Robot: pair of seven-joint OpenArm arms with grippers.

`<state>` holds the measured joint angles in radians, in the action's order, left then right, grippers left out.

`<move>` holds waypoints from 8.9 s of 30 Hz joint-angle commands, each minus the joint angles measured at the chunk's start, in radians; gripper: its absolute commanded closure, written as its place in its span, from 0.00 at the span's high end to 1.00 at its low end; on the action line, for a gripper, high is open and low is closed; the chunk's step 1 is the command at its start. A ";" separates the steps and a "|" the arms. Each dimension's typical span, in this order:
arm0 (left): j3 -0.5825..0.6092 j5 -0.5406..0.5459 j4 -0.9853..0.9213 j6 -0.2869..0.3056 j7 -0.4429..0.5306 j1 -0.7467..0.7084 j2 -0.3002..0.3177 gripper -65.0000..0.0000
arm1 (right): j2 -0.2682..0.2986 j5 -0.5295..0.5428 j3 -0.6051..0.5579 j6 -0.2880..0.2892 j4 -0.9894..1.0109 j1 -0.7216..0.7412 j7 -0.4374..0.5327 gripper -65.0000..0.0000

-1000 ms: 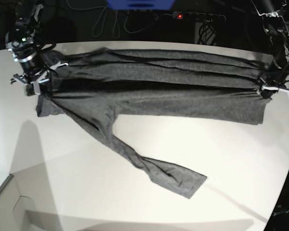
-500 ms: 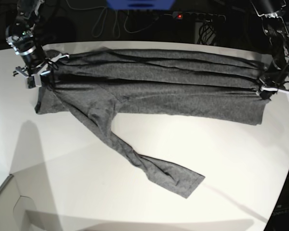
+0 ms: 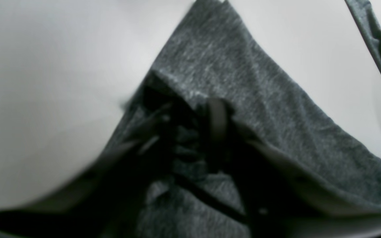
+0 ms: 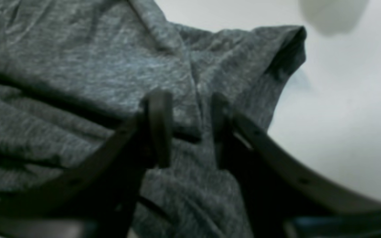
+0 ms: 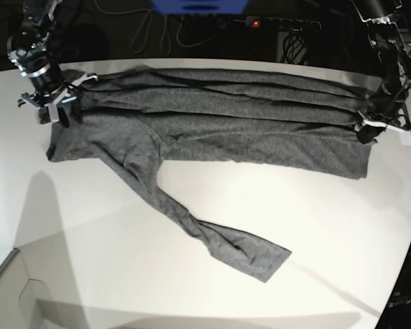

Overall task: Layout the t-shirt on the table in an organized manner, then fold the t-shirt properly
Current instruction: 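Lower the folded edge and pull it straight with both grippers, then grasp the hanging sleeve end with the right gripper, then fold the sleeve with the right gripper back over the shirt body, then grasp the folded sleeve with the left gripper and tuck it onto the shirt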

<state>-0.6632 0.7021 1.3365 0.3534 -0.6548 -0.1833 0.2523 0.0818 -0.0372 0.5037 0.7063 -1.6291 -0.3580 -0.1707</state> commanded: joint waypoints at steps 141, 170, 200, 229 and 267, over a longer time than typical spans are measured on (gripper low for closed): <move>-0.103 0.083 0.146 0.016 -0.072 0.015 0.003 0.81 | -0.231 -0.234 -0.784 -0.230 0.077 0.432 -0.051 0.00; -0.100 0.086 0.216 0.016 -0.076 0.067 0.005 0.81 | -0.211 -0.240 -1.020 -0.230 -0.116 0.095 -0.080 0.17; 0.824 -0.439 -0.124 -0.178 -0.066 0.571 -0.276 0.81 | -0.144 -0.232 -0.371 -0.227 -0.345 -0.032 -0.080 0.49; 0.761 -0.668 -0.513 -0.188 0.117 0.608 -0.328 0.33 | -0.175 -0.232 -0.300 -0.227 -0.339 -0.031 -0.080 0.50; -0.048 -0.055 0.288 -0.178 -0.222 0.146 -0.072 0.00 | -0.179 -0.231 -0.310 -0.227 -0.337 -0.025 -0.080 0.50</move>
<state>-0.7128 0.6224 1.6070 0.1680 -0.8944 -0.0563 0.1661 -0.0982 -0.2810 0.1944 0.4812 -1.9503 -0.3870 -0.2771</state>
